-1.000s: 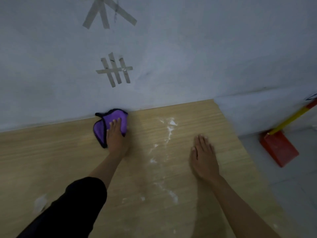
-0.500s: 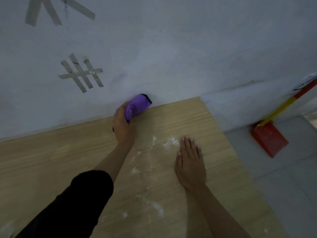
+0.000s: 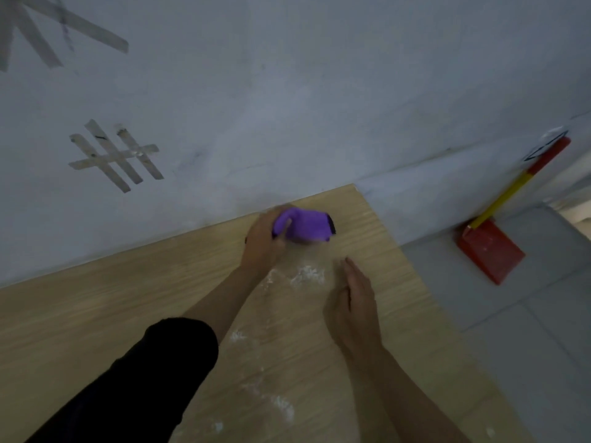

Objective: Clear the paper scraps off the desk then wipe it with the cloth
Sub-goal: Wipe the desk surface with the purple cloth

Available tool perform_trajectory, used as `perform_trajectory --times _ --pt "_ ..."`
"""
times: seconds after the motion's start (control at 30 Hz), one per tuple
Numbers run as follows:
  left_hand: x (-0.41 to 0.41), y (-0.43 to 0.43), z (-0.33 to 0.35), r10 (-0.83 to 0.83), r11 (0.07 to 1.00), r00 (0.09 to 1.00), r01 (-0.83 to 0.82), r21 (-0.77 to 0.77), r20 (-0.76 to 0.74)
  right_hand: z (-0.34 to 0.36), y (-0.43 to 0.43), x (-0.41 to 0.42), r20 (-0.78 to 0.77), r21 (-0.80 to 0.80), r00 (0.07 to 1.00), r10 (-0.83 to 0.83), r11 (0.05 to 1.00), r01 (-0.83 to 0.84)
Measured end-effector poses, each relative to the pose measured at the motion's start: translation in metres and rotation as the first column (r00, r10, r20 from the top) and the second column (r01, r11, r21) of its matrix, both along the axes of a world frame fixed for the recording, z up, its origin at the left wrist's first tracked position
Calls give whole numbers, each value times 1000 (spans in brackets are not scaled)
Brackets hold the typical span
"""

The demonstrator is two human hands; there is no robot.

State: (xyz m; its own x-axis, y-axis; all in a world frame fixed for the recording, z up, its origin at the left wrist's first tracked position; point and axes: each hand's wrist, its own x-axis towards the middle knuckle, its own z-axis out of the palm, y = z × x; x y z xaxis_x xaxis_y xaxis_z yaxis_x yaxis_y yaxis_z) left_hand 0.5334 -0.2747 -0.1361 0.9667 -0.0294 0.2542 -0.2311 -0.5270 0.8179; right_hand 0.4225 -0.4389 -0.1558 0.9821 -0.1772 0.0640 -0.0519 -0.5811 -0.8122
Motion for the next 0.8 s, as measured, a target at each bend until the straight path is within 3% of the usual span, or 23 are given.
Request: perform_trajectory --times 0.07,0.13,0.2,0.3,0.37,0.43,0.5,0.53,0.63,0.73,0.8 --pt "21 -5 10 108 994 982 -110 4 155 9 -11 11 -5 67 999 -35 997 36" --pt "38 -10 14 91 993 973 -105 54 213 16 -18 25 -1 68 999 -40 997 40" --pt "50 -14 6 -2 994 991 -13 111 133 19 -22 41 -3 72 999 -52 996 52" --pt "40 -21 -8 -159 971 971 186 151 -178 24 -30 62 64 40 995 -73 997 70" --pt "25 -22 -8 -211 970 933 236 54 -291 29 -34 73 95 -32 995 16 999 -13" --pt "12 -22 2 -327 945 850 295 -142 -412 33 -32 81 95 -122 975 202 974 -190" --pt "0 -20 14 -417 901 762 276 -334 -495 34 -27 83 21 -191 912 410 897 -399" --pt "-4 -17 18 -417 889 763 229 -397 -493 33 -23 82 -54 -223 870 491 843 -489" --pt "-17 -2 23 -256 890 870 41 -454 -422 23 -17 77 -169 -332 807 566 738 -587" --pt "-30 27 15 35 937 964 -124 -328 -264 23 -21 85 11 -235 907 420 883 -406" --pt "-43 52 5 220 951 956 -255 -174 -195 21 -26 93 96 -187 961 260 953 -239"
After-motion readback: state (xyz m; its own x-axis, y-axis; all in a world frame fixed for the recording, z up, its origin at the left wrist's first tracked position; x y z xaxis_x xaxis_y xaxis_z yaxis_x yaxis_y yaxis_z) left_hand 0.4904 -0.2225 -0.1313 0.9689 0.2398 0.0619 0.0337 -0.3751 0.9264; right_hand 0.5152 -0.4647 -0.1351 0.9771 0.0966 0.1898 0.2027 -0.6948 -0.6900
